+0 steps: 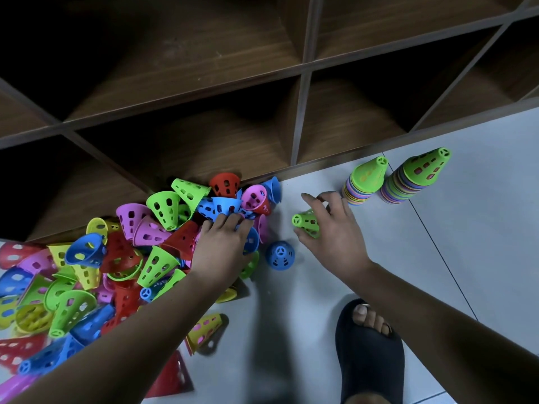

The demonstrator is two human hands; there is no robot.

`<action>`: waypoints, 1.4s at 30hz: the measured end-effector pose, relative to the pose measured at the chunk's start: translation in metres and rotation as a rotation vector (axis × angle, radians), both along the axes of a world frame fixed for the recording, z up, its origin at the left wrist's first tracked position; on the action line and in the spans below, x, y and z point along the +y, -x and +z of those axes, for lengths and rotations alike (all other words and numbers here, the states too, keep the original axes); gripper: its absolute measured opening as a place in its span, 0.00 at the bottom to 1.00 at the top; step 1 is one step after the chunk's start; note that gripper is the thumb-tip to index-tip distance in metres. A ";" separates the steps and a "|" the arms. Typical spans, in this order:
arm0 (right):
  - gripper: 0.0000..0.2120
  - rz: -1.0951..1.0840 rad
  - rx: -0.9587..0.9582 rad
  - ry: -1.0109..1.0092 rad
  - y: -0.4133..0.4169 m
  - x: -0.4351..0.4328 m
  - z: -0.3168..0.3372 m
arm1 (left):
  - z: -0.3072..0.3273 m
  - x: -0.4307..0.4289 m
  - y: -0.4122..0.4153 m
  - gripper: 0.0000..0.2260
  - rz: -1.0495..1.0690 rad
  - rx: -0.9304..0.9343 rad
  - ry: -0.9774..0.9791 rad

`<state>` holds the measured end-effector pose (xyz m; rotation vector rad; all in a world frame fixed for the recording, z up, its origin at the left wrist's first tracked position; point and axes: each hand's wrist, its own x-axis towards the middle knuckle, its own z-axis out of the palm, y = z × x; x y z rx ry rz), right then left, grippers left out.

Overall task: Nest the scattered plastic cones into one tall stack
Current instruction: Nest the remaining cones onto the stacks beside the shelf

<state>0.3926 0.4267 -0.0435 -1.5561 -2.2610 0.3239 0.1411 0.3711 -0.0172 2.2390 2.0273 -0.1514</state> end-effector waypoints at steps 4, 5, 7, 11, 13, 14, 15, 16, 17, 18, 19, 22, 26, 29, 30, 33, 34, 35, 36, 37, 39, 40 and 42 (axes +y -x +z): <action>0.20 0.036 0.040 -0.019 -0.010 0.009 -0.013 | 0.000 0.000 -0.001 0.33 -0.011 0.034 0.016; 0.18 0.028 0.059 -0.014 -0.013 0.009 -0.015 | 0.000 0.000 -0.001 0.33 -0.015 0.045 0.018; 0.16 -0.009 0.090 0.025 -0.019 0.009 -0.018 | 0.000 0.000 -0.002 0.34 -0.022 0.061 0.019; 0.17 -0.088 0.071 0.115 -0.033 -0.002 -0.032 | -0.001 0.000 -0.004 0.34 -0.025 0.082 0.022; 0.18 -0.114 0.057 0.146 -0.038 -0.008 -0.038 | -0.002 0.000 -0.004 0.34 -0.022 0.094 0.027; 0.19 -0.125 0.064 0.155 -0.040 -0.010 -0.039 | -0.002 0.001 -0.005 0.34 -0.017 0.097 0.031; 0.21 -0.127 0.081 0.157 -0.040 -0.013 -0.037 | -0.003 0.001 -0.005 0.34 -0.011 0.100 0.031; 0.23 -0.118 0.102 0.147 -0.038 -0.015 -0.034 | -0.003 0.001 -0.006 0.34 -0.006 0.101 0.031; 0.24 -0.099 0.120 0.128 -0.035 -0.018 -0.029 | -0.002 0.001 -0.006 0.33 -0.003 0.101 0.030; 0.25 -0.078 0.131 0.106 -0.031 -0.021 -0.023 | -0.002 0.001 -0.006 0.33 -0.002 0.101 0.029; 0.26 -0.060 0.132 0.084 -0.026 -0.024 -0.018 | -0.002 0.001 -0.007 0.32 -0.002 0.102 0.029; 0.24 0.005 0.096 0.013 -0.009 -0.031 -0.006 | -0.004 0.001 -0.008 0.30 0.005 0.117 0.034; 0.16 0.209 0.028 -0.077 0.013 -0.043 -0.010 | -0.004 0.001 -0.013 0.28 0.015 0.123 0.022; 0.15 0.301 -0.038 -0.051 0.023 -0.050 -0.025 | -0.004 0.004 -0.017 0.29 0.017 0.154 0.040; 0.15 0.323 -0.049 -0.038 0.025 -0.052 -0.030 | -0.004 0.005 -0.018 0.30 0.019 0.164 0.049; 0.12 0.362 -0.080 -0.004 0.028 -0.054 -0.041 | -0.004 0.007 -0.020 0.30 0.020 0.174 0.054; 0.13 0.354 -0.087 0.014 0.027 -0.053 -0.044 | -0.004 0.008 -0.021 0.30 0.017 0.176 0.054; 0.15 0.335 -0.088 0.034 0.026 -0.053 -0.046 | -0.004 0.009 -0.021 0.30 0.013 0.179 0.056; 0.16 0.318 -0.088 0.049 0.024 -0.052 -0.048 | -0.004 0.009 -0.021 0.31 0.009 0.183 0.061; 0.18 0.310 -0.089 0.057 0.022 -0.051 -0.049 | -0.005 0.010 -0.021 0.32 0.005 0.185 0.068; 0.18 0.321 -0.095 0.067 0.018 -0.050 -0.050 | -0.005 0.010 -0.019 0.32 -0.002 0.177 0.075; 0.17 0.331 -0.094 0.070 0.016 -0.050 -0.051 | -0.004 0.010 -0.018 0.32 -0.002 0.162 0.071; 0.14 0.346 -0.081 0.077 0.014 -0.050 -0.051 | -0.002 0.009 -0.015 0.31 0.003 0.109 0.057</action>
